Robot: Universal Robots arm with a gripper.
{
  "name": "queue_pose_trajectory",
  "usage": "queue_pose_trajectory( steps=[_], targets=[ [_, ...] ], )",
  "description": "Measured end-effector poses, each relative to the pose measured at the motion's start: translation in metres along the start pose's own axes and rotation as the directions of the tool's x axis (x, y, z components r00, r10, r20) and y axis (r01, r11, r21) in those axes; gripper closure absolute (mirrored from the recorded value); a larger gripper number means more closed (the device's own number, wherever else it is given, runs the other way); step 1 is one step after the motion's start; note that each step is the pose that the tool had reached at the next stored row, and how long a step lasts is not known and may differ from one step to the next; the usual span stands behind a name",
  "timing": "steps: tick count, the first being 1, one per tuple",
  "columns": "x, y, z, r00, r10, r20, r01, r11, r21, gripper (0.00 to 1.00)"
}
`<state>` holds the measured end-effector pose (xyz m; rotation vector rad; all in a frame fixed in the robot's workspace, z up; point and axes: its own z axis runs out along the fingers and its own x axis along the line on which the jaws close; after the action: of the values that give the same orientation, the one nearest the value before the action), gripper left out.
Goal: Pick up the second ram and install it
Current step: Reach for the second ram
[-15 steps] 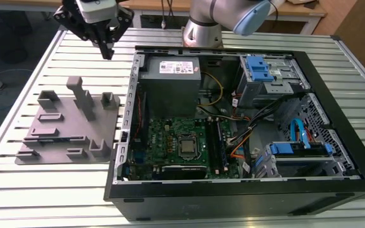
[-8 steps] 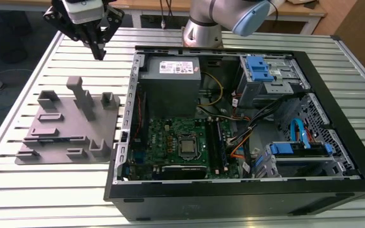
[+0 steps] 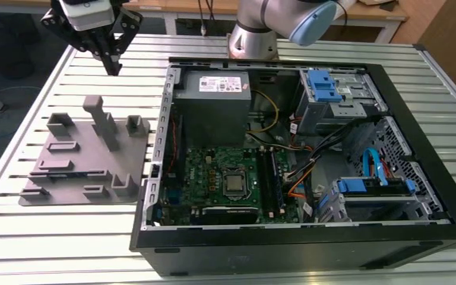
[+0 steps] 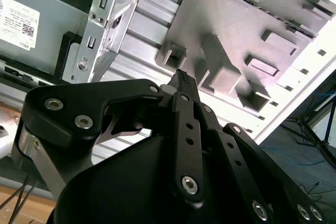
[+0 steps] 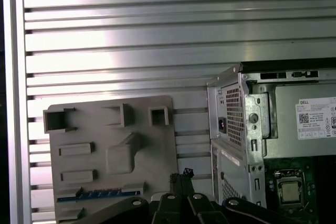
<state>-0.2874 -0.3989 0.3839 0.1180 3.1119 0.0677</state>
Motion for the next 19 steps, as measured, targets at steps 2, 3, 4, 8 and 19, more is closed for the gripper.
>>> queue_pose_trajectory(
  steps=[2, 3, 4, 8, 19],
  targets=[
    [0.0038, -0.0003, 0.0002, 1.0000, 0.000, 0.0000, 0.000, 1.0000, 0.0000, 0.93],
    [0.0056, -0.0005, 0.0004, 1.0000, 0.000, 0.0000, 0.000, 1.0000, 0.0000, 0.93],
    [0.0074, -0.0006, 0.0005, 1.0000, 0.000, -0.0001, 0.000, 1.0000, 0.0001, 0.93],
    [0.0152, -0.0012, 0.0010, 1.0000, 0.000, -0.0001, 0.000, 1.0000, 0.0001, 0.93],
    [0.0325, -0.0026, 0.0024, 1.0000, 0.000, -0.0001, 0.000, 1.0000, 0.0001, 0.93]
  ],
)
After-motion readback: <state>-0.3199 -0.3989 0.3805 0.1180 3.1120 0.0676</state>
